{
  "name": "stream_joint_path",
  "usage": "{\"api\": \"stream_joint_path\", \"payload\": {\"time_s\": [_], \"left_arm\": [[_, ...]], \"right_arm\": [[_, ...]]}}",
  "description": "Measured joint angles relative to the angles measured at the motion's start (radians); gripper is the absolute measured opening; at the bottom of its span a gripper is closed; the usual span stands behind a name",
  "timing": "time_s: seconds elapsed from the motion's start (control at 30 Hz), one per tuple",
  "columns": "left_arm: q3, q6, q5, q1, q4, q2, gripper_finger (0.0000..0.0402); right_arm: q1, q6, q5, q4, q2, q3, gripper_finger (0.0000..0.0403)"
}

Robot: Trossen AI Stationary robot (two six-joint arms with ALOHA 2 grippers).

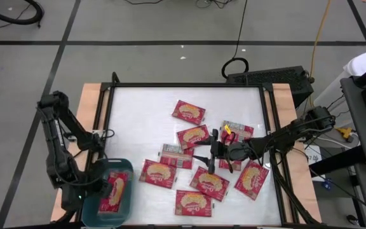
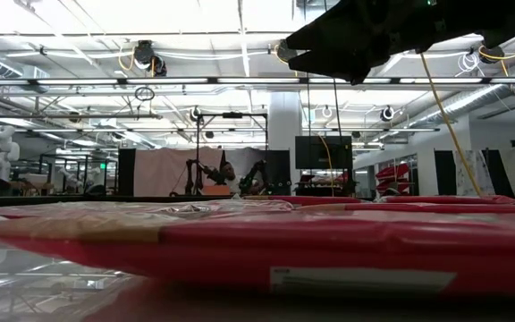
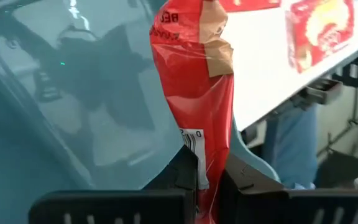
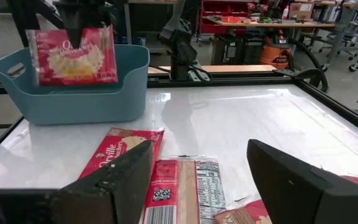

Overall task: Sort popcorn bags into baskets
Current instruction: Put the red popcorn bag into the blue bin

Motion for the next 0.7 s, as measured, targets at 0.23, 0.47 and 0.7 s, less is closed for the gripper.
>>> {"api": "stream_joint_path", "payload": {"time_s": [0.23,0.47,0.7], "left_arm": [[0.000,-0.015,0.037,0.052,-0.022,0.051,0.0024],[0.000,-0.016,0.064,0.078,-0.019,0.092,0.0024],[0.000,-0.009,0.077,0.081,-0.048,0.124,0.0024]], "right_arm": [[0.000,-0.009,0.000,0.000,0.000,0.000,0.0254],[0.000,-0.019,0.000,0.000,0.000,0.000,0.0254],[0.000,-0.013,0.000,0.004,0.000,0.000,0.0254]]}}
